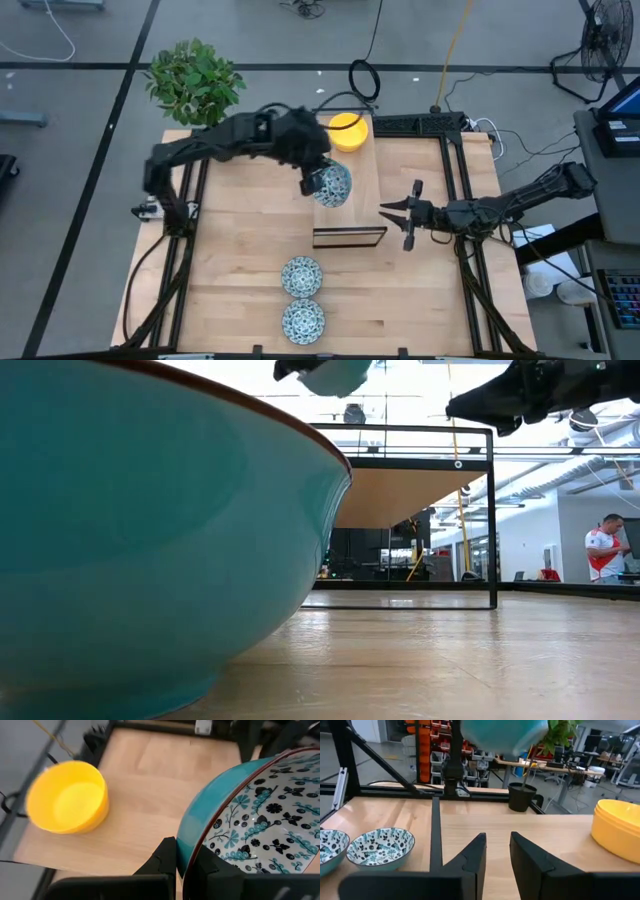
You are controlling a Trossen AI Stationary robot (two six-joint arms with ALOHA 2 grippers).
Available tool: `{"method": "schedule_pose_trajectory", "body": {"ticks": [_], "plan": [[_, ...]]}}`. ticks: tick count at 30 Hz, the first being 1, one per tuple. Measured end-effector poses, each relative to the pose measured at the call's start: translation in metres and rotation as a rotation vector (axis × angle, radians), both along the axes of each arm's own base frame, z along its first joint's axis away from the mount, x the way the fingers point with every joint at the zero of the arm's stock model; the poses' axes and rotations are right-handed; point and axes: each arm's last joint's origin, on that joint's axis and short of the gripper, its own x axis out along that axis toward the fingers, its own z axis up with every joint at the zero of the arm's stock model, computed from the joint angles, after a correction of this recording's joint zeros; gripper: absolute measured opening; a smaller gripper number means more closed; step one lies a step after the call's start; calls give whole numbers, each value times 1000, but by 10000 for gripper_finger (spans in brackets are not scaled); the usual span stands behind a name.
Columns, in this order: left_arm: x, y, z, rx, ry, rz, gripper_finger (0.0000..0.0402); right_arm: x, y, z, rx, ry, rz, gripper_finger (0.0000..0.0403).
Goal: Pick & Place Mini bowls
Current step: Put the bottom right blue patterned bowl on the shelf
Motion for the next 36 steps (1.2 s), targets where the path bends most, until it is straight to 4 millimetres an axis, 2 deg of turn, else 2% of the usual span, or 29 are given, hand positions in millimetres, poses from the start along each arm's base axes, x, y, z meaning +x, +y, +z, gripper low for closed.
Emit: {"method": "schedule_pose_trajectory", "body": {"ticks": [4, 11, 15, 24, 36], "plan": [[17, 7, -9, -63, 36, -35, 12, -4, 1, 2, 26, -11, 21, 74], [40, 9, -35, -133, 85, -131, 13, -22, 12, 7, 56, -4, 274, 75], [45, 17, -43, -181, 87, -168, 12, -30, 15, 4, 41, 46, 370, 75], [48, 38, -55, -289, 100, -101, 12, -37, 12, -10, 47, -40, 370, 75], [60, 49, -90, -342, 235, 13, 12, -38, 11, -13, 46, -52, 361, 75]]}}
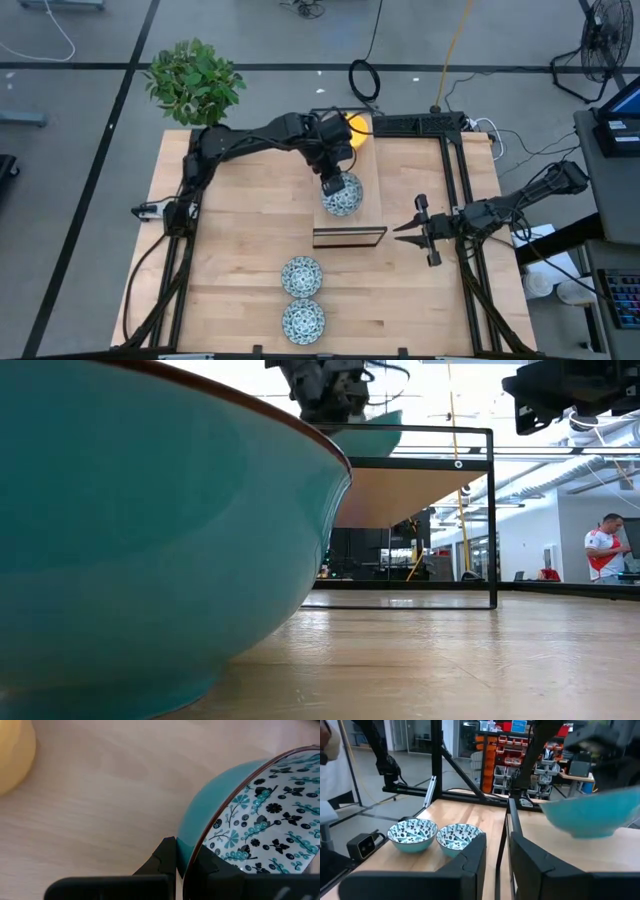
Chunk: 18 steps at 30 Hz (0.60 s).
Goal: Pick & Place Mini bowls
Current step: Put the bottom right blue patterned bowl on the shelf
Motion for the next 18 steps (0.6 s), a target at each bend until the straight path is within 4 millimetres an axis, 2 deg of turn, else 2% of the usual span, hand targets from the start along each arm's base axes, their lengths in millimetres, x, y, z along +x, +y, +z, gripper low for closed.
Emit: {"method": "schedule_pose_trajectory", "body": {"ticks": [3, 18], "plan": [[2, 1, -8, -14, 32, 1, 12, 0, 0, 0, 7, 0, 1, 75], [2, -1, -11, -26, 64, 9, 12, 0, 0, 0, 13, 1, -1, 75]]}}
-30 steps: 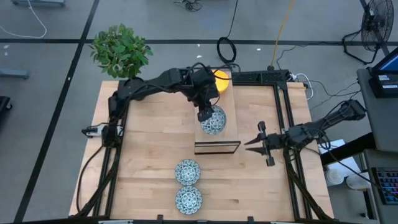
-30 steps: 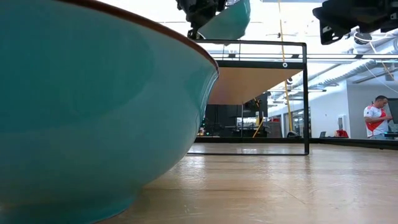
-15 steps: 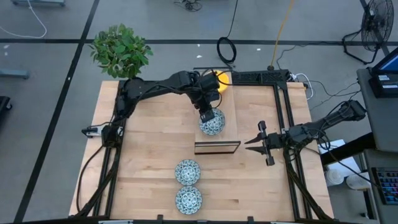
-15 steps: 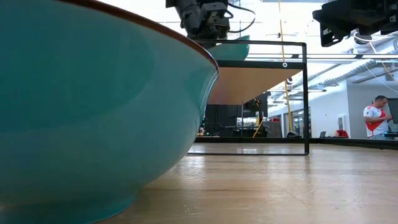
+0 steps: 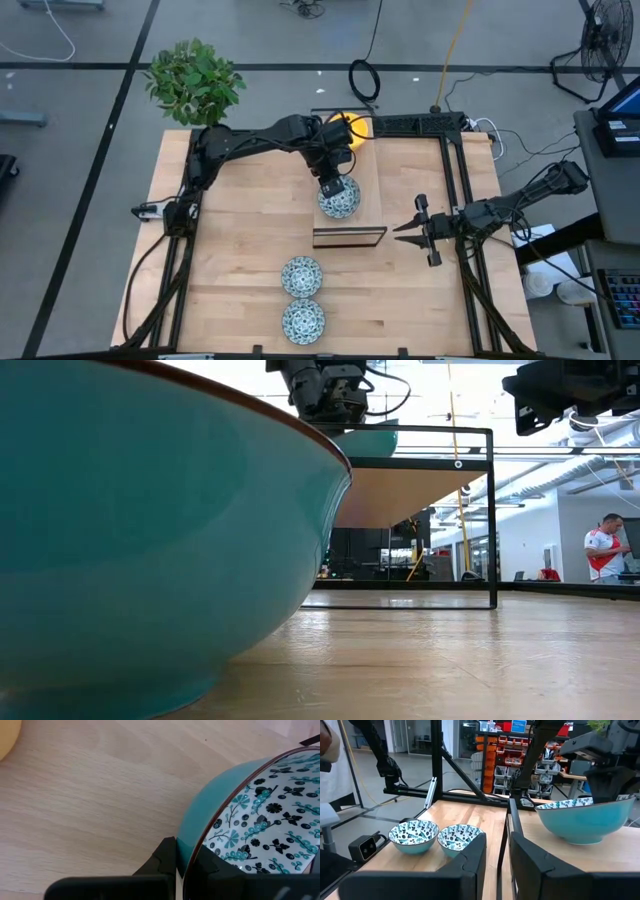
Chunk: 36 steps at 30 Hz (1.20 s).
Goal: Pick & Place Mini bowls
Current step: Put the bottom right blue patterned bowl on the shelf, then stack the top blue patterned bowl on top of the blue patterned bowl on the shelf
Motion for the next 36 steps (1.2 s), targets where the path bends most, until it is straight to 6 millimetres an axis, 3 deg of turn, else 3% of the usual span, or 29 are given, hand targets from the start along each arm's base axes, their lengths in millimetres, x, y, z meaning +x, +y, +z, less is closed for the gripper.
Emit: {"method": "schedule_pose_trajectory", "body": {"ticks": [20, 36], "plan": [[0, -1, 0, -1, -5, -6, 81, 0, 0, -1, 12, 10, 1, 75], [-1, -1, 5, 35, -30, -70, 222, 0, 0, -1, 12, 11, 2, 75]]}}
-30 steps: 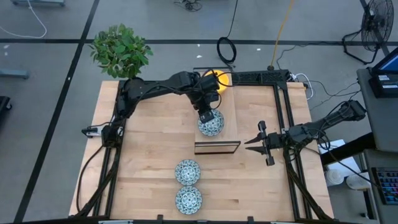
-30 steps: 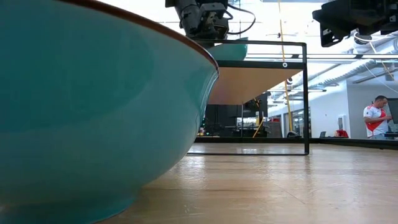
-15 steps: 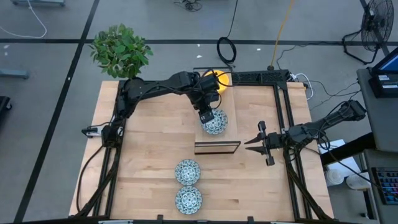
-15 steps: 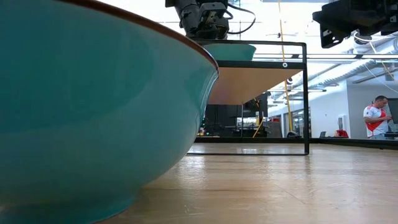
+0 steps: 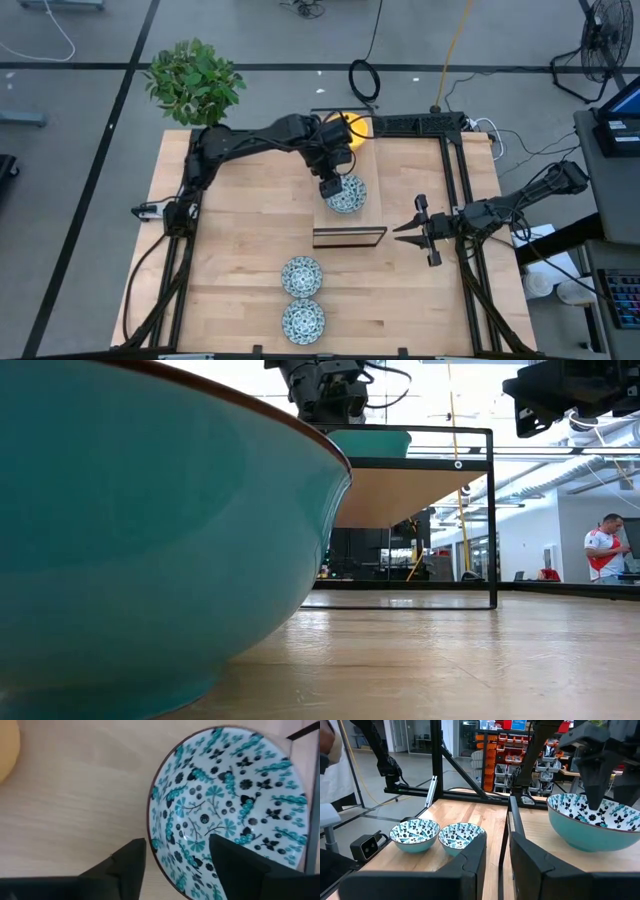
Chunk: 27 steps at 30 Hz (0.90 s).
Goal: Pick & Place Mini bowls
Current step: Stack the top blue patterned bowl on top of the blue patterned bowl on the shelf
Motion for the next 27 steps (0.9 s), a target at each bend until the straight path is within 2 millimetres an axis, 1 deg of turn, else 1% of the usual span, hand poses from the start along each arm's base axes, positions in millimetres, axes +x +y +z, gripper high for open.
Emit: {"method": "schedule_pose_trajectory", "body": {"ticks": [5, 11, 18, 21, 27], "plan": [[-4, -1, 9, 12, -32, -5, 248, 0, 0, 0, 0, 1, 0, 75], [-10, -1, 20, 27, -50, 3, 264, 0, 0, 0, -1, 4, 0, 75], [-15, -1, 28, 67, -59, 23, 259, 0, 0, -1, -1, 6, 0, 75], [-20, -2, 34, 73, -71, 26, 258, 0, 0, -1, 4, 7, 0, 75], [-25, -4, 46, 85, -109, 31, 270, 0, 0, -1, 4, 9, 0, 75]]}}
